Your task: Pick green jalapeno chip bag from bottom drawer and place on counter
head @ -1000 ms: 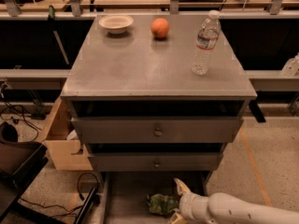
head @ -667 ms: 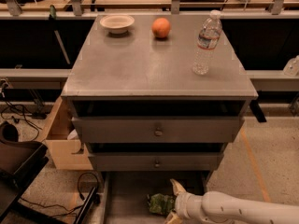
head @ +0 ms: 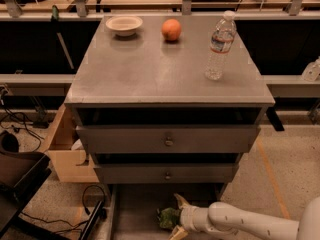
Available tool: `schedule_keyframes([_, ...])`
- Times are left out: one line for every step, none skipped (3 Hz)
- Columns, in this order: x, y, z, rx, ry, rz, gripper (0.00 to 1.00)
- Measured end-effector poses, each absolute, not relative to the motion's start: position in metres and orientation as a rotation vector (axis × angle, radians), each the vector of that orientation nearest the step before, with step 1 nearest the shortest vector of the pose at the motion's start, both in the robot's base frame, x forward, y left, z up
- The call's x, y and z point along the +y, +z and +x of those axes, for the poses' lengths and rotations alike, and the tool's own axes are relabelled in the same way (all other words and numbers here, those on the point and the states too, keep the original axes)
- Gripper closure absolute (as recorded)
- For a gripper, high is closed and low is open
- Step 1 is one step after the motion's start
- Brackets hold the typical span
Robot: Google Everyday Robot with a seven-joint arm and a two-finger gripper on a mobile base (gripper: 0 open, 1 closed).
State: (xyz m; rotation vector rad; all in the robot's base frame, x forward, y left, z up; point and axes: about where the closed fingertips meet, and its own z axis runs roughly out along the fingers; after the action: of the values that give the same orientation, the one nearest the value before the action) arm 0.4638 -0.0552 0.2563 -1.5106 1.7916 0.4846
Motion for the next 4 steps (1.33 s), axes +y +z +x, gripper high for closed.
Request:
schedule_keyframes([-0.053, 0.234, 0.478, 1.778, 0.527, -1.487, 0.00])
schedule_keyframes([-0.053, 0.208, 0.489, 1.795, 0.565, -1.467, 0.18])
schedule_keyframes([-0.049, 0.184, 0.492, 1.836, 0.557, -1.492, 0.41])
schedule_keyframes([-0.042, 0.165, 0.493, 1.878, 0.506, -1.553, 0.65])
